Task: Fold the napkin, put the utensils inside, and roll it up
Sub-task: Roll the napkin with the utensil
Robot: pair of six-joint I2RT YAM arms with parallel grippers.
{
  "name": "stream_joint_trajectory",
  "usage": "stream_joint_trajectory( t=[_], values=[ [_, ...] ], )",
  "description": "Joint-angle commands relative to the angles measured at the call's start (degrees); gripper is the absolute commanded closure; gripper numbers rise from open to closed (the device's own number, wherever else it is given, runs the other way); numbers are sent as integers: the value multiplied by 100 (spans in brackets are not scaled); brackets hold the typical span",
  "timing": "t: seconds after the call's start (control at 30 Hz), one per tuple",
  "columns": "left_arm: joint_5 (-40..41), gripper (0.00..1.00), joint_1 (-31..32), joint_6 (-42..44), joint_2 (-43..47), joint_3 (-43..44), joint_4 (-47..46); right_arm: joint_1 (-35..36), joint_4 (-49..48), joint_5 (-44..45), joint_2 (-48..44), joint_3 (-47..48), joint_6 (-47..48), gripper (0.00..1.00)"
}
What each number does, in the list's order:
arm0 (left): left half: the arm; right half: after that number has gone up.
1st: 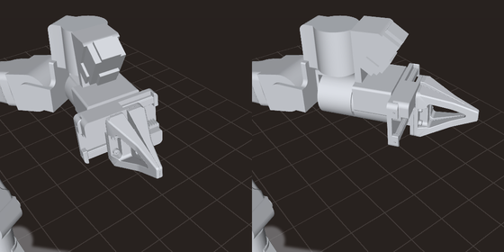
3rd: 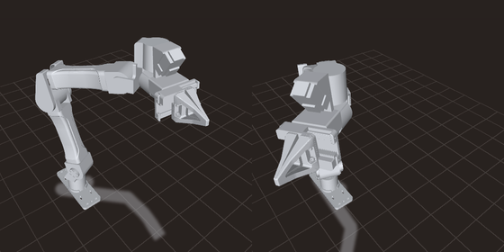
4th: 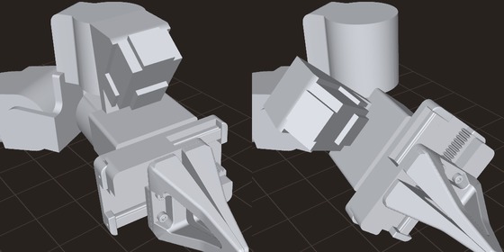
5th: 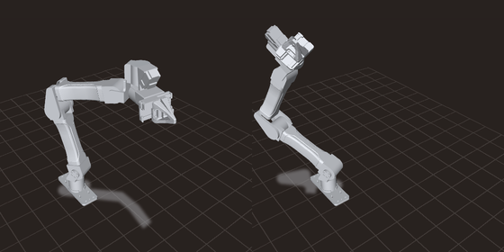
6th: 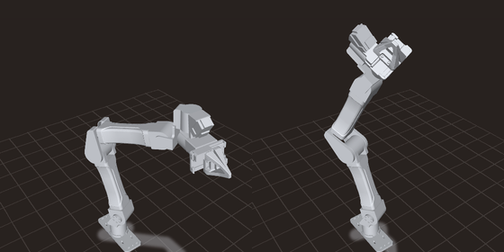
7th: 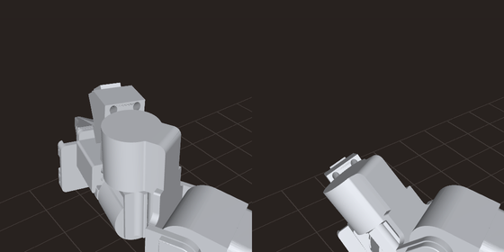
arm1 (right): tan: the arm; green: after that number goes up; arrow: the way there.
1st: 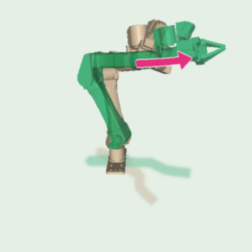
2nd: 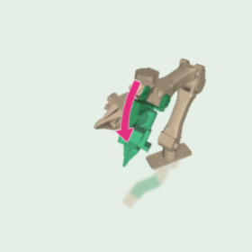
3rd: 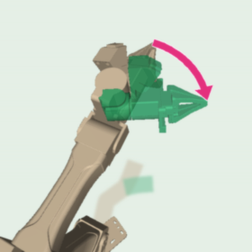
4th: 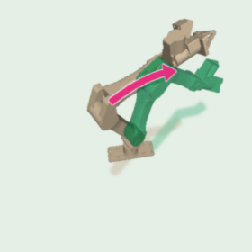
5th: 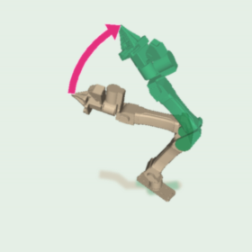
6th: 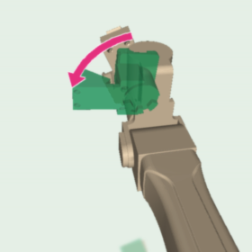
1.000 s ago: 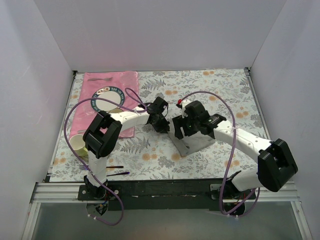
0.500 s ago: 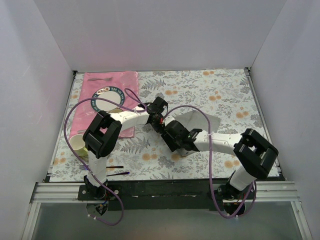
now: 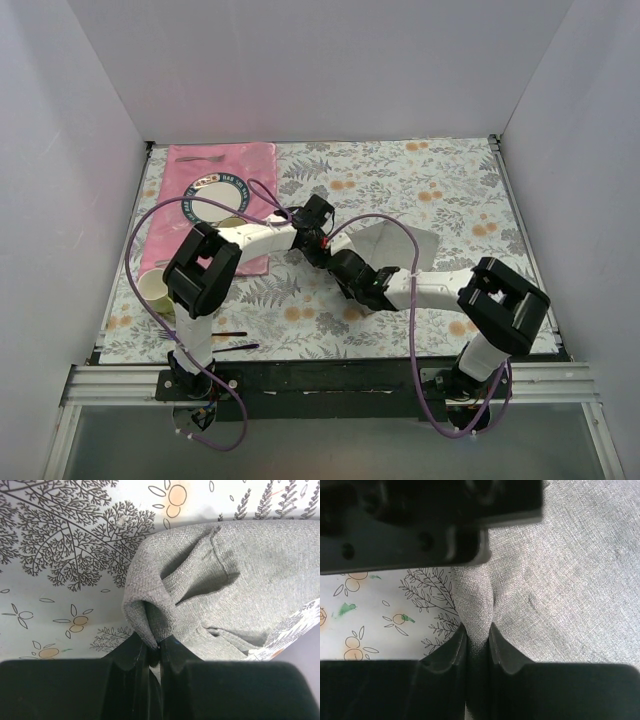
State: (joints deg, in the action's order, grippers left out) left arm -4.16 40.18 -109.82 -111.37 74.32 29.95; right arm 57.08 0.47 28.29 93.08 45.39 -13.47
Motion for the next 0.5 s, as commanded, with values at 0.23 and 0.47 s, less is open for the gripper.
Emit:
stream_joint_trajectory(
  t=[0.23,0.47],
  values=[
    [170,66,7,285,871,-147,484,-179,-1452,-745,-509,-1557,-647,99],
    [346,44,-28,628,1495,91,793,-856,-2252,-2360,-1291,-2533,-963,99]
  ],
)
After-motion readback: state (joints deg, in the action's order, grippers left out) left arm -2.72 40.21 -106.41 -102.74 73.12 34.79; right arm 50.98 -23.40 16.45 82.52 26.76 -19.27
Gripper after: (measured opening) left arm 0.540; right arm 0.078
